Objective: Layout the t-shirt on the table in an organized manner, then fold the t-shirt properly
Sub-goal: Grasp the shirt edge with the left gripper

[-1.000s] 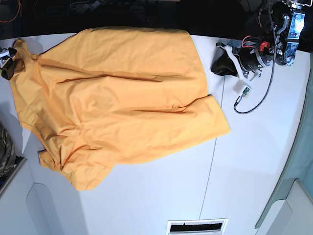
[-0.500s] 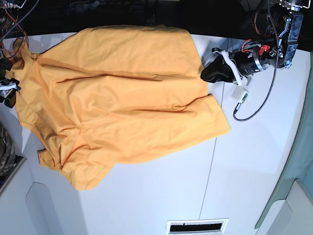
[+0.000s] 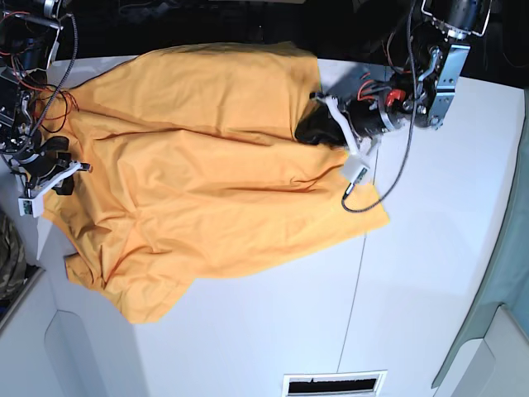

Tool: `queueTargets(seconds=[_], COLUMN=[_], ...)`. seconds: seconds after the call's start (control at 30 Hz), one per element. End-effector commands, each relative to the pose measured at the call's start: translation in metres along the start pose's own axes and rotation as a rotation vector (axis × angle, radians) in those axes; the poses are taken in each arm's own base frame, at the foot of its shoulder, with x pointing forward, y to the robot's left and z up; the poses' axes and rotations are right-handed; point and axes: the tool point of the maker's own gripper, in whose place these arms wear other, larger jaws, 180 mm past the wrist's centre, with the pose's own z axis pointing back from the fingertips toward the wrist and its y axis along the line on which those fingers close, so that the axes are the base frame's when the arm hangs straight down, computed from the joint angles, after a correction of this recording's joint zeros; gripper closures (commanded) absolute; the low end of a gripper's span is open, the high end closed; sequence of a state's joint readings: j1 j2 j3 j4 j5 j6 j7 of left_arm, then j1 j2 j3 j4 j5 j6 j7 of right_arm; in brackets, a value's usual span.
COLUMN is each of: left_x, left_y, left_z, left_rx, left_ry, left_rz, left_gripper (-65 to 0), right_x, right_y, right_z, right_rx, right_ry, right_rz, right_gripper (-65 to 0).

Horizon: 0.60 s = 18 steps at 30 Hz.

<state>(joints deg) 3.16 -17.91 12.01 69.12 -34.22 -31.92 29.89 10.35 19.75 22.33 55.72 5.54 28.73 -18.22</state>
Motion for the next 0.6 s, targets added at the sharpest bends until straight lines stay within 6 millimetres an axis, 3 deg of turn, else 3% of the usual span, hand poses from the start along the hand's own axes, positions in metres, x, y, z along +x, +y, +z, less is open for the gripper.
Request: queueTargets(seconds=[0.0,0.17,0.37,0.47,0.57], left_x=[-0.028,0.002,0.057,0.075,0.078], left_y=[0.052,0.104,0.136,0.139,0.138], left_z=[0.011,0.014,0.017,0.019,0.019], left_rx=[0.199,0.288,0.345,0.351,0.340], left_ry=[0.173,0.196,0.150,0.131,0.127], left_rz=[-0.030,0.000,0.009,-0.001,-0.011], left_gripper=[-8.8,-8.8,-8.8,-8.9,-9.1], right_x=[0.014,-0.018,-0.058,-0.055,-0.036], right_y=[-0.019,-0.037,-0.031,-0.026,-0.025], right_z=[0.007,0.019,0.037,0.044,0.045], right_rx=[-0.033,-0.052,-0.005,0.012,0.015], right_ry=[-0.032,0.025,0.056,0.026,-0.017], right_rz=[0.017,0.009,-0.060,-0.073,-0.053], right_gripper=[0.0,0.0,0.0,0.0,0.0])
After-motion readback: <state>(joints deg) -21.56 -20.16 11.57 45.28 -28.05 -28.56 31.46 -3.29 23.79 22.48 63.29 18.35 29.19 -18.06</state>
